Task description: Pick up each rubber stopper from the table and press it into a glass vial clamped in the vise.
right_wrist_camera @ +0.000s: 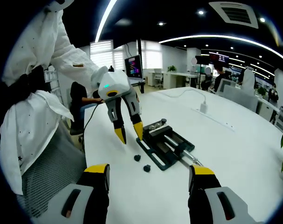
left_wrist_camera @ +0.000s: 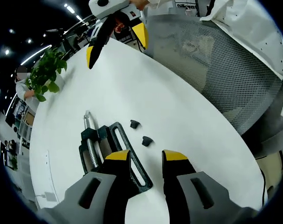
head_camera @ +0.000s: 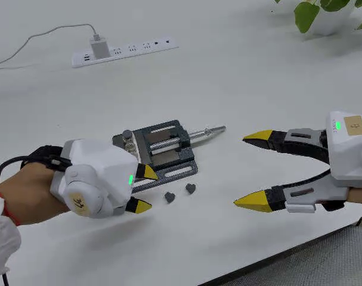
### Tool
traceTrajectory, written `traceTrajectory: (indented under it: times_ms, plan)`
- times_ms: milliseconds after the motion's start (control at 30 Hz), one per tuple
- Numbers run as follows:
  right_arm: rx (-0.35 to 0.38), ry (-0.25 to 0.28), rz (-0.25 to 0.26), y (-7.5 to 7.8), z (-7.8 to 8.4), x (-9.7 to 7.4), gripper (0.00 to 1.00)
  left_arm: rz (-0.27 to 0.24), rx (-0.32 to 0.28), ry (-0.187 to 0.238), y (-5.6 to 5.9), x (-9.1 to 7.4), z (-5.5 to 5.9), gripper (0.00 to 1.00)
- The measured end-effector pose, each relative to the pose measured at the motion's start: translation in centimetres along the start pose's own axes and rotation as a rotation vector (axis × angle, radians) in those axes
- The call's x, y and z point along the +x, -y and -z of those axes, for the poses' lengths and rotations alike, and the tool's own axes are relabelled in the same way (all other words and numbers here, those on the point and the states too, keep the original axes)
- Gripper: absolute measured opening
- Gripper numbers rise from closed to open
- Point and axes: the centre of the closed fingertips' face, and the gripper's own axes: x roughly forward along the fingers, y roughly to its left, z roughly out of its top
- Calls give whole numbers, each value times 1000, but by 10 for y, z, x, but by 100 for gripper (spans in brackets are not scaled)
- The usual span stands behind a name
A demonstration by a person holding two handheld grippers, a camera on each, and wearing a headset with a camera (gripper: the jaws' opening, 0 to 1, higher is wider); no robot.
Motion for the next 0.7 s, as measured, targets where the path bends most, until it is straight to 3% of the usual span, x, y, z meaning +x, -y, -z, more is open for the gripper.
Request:
traceTrajectory:
  times_ms: [167,333,567,700]
  plan:
    - [9,4,3,1,2,1,67,39,64,-25,0,13,1,17]
    - [18,8,10,3,2,0,66,57,75,-33,-4,22,3,15]
    - [30,10,16,4,5,-1,66,109,127,-60,1,35,7,12]
    - [39,9,19,5,7,-1,65,121,127,-61,2,39,8,10]
